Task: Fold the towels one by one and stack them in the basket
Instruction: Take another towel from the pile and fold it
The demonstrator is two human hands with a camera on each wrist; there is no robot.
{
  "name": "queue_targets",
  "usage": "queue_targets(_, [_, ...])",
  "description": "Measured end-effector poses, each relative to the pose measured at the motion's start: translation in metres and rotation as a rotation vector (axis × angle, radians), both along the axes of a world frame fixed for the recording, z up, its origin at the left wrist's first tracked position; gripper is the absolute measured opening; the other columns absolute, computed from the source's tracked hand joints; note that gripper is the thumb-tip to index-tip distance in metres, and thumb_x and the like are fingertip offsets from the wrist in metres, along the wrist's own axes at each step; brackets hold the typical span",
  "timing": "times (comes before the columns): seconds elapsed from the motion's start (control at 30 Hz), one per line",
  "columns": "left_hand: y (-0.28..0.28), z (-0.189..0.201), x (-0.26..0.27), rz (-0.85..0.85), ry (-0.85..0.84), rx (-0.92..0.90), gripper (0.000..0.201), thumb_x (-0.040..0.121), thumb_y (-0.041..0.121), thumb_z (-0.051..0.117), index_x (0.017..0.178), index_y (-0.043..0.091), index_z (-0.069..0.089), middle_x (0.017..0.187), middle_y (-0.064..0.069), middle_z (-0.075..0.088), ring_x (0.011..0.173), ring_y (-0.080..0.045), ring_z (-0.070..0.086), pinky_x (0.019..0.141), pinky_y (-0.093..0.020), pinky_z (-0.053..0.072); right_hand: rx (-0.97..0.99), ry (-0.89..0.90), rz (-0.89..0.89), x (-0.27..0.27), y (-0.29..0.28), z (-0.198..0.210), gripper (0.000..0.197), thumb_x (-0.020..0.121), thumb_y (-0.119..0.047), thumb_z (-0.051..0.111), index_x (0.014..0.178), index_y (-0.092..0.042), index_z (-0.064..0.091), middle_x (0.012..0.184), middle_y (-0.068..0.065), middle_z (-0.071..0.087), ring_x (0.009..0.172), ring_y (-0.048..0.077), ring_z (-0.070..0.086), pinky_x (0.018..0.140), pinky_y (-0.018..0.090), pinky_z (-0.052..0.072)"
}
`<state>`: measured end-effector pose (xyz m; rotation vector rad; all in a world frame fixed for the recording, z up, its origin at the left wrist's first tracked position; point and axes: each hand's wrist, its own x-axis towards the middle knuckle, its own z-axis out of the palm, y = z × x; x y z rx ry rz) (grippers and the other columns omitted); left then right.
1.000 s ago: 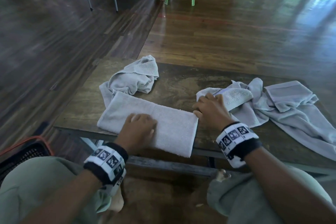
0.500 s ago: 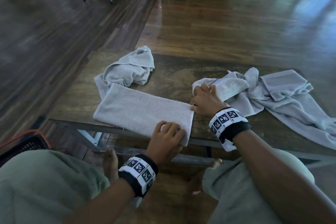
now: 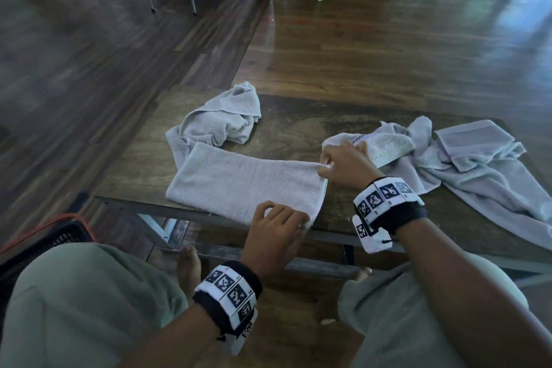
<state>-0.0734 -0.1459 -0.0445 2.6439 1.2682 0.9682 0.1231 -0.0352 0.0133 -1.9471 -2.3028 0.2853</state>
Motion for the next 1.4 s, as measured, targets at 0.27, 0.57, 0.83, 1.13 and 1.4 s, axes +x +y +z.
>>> queue_targets(0.27, [-0.002, 0.036, 0.024, 0.085, -0.246, -0.216, 0.012, 0.084, 0.030, 0.059, 0.093, 0.022, 0.057, 0.084, 0.008, 0.067, 0.076, -0.007, 0.059, 0.083, -0.029, 0.042, -0.076, 0.581, -0.082, 0.041, -0.002, 0.028, 0.004, 0.078, -0.025, 0.063, 0.080, -0.025, 0.060, 0.079, 0.010, 0.066, 0.076, 0.028, 0.060, 0.083, 0.050, 0.047])
queue_targets(0.57, [-0.004, 0.059, 0.012, 0.194, -0.613, -0.265, 0.012, 0.084, 0.034, 0.059, 0.091, 0.024, 0.058, 0.086, 0.014, 0.062, 0.081, -0.004, 0.056, 0.076, -0.032, 0.047, -0.450, 0.861, 0.123, 0.054, 0.004, 0.078, 0.022, 0.077, -0.011, 0.064, 0.099, -0.011, 0.068, 0.088, 0.001, 0.068, 0.083, 0.009, 0.060, 0.077, 0.022, 0.046])
queue_targets(0.83, [0.032, 0.040, -0.052, 0.359, -0.511, -0.277, 0.010, 0.082, 0.042, 0.054, 0.082, 0.034, 0.050, 0.076, 0.019, 0.052, 0.074, -0.002, 0.052, 0.066, -0.020, 0.042, -0.605, 0.651, 0.215, -0.009, 0.069, 0.075, 0.021, 0.083, 0.005, 0.061, 0.098, -0.006, 0.068, 0.088, -0.001, 0.072, 0.082, 0.011, 0.065, 0.079, 0.023, 0.051])
queue_targets(1.13, [0.078, 0.019, -0.108, 0.458, -0.114, -0.433, 0.016, 0.086, 0.041, 0.054, 0.078, 0.027, 0.052, 0.077, 0.014, 0.050, 0.074, -0.009, 0.049, 0.071, -0.032, 0.039, -0.638, 0.425, 0.167, -0.075, 0.119, 0.029, 0.018, 0.088, -0.011, 0.061, 0.105, -0.007, 0.066, 0.083, -0.007, 0.064, 0.070, -0.003, 0.059, 0.059, 0.006, 0.042])
queue_targets(1.4, [0.089, 0.004, -0.114, 0.532, -0.103, -0.587, 0.025, 0.089, 0.038, 0.052, 0.068, 0.028, 0.042, 0.063, 0.010, 0.048, 0.063, -0.011, 0.048, 0.057, -0.028, 0.032, -0.575, 0.402, 0.086, -0.092, 0.127, -0.002, 0.017, 0.088, -0.021, 0.063, 0.100, -0.012, 0.070, 0.098, 0.001, 0.068, 0.085, 0.011, 0.059, 0.077, 0.027, 0.047])
